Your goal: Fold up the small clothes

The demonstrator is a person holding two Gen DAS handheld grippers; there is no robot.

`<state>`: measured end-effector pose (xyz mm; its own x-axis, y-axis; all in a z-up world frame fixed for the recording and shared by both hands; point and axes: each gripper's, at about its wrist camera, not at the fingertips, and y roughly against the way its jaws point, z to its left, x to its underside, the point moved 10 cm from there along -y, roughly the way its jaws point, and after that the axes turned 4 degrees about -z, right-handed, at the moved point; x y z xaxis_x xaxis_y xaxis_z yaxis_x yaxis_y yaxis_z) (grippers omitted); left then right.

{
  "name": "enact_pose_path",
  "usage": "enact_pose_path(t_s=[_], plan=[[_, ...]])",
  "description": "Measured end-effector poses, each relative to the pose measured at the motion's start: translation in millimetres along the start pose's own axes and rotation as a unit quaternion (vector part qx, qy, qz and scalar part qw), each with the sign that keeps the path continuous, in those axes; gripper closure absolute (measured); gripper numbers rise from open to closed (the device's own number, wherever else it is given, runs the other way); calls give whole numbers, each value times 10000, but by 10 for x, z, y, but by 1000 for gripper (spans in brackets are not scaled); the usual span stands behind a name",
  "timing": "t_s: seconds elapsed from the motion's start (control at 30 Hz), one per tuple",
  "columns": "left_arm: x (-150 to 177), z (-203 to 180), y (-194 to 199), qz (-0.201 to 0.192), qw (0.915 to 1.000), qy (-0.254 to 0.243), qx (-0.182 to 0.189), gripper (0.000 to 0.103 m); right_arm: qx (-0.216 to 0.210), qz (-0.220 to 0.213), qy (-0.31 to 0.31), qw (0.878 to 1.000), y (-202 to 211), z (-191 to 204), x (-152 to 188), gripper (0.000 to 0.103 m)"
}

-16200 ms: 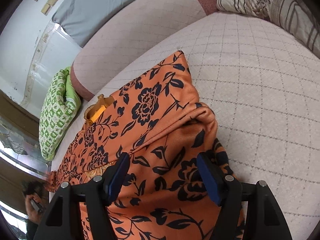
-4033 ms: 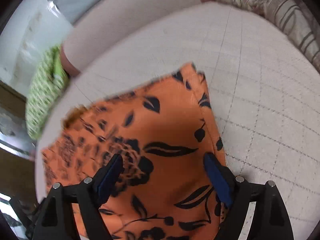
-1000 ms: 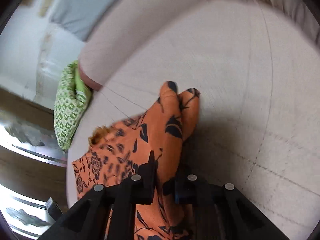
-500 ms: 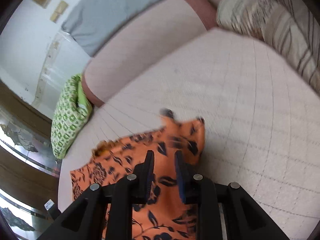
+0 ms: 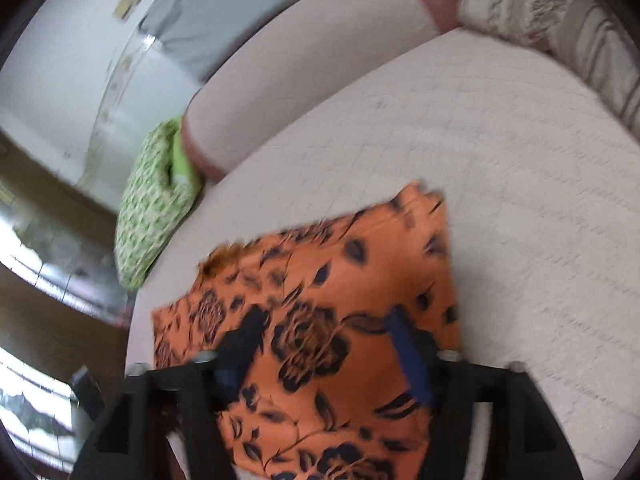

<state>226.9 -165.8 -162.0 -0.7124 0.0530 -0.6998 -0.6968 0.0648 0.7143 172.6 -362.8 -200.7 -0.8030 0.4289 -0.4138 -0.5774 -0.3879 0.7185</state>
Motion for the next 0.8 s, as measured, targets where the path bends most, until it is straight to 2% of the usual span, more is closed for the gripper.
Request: enact_pose_path(t_s=[0.03, 0.07, 0.13, 0.23, 0.33, 0.4, 0.43, 0.47, 0.5, 0.53, 0.57, 0.63, 0.67, 0.73, 0.8], plan=[[70, 74, 1, 182, 9998, 90, 44, 14, 233, 171, -139, 9995, -120, -134, 69, 27], [153, 191, 28, 377, 9990, 230, 107, 14, 205, -23, -247, 9995, -59, -139, 38, 31], [193, 453, 227, 226, 9980, 577, 138, 14, 222, -294, -203, 9991, 160, 30, -33, 31], [267, 1013, 553, -97, 9921, 1248, 112, 14, 141, -674, 543, 9961, 447, 474, -3, 30], [543, 1514, 565, 126, 9782, 2068, 148, 15, 204, -606, 966, 9933, 396, 705, 200, 25], [738, 1645, 425, 496, 9661, 2493, 445, 34, 271, -291, 1025, 9939, 171, 726, 380, 25], [809, 1627, 362, 673, 9631, 2539, 596, 62, 402, -105, 968, 9944, 75, 636, 459, 25], [842, 1651, 331, 753, 9649, 2466, 502, 87, 516, 33, 919, 9944, -30, 567, 524, 25], [835, 1614, 324, 863, 9596, 2563, 775, 92, 608, 210, 837, 9944, -138, 500, 607, 25], [832, 1597, 349, 910, 9522, 2757, 945, 92, 633, 119, 894, 9939, -95, 447, 627, 24], [755, 1598, 423, 800, 9526, 2776, 958, 92, 660, 71, 959, 9932, -90, 467, 644, 24], [550, 1532, 567, 392, 9707, 2234, 795, 92, 717, 169, 999, 9923, -78, 477, 656, 24], [579, 1522, 511, 464, 9734, 2133, 696, 92, 702, 192, 972, 9926, -84, 469, 657, 24], [840, 1559, 247, 1028, 9676, 2249, 511, 89, 623, 202, 813, 9945, -53, 458, 642, 24], [799, 1534, 265, 924, 9731, 2042, 534, 87, 570, 232, 730, 9954, -83, 466, 636, 21]])
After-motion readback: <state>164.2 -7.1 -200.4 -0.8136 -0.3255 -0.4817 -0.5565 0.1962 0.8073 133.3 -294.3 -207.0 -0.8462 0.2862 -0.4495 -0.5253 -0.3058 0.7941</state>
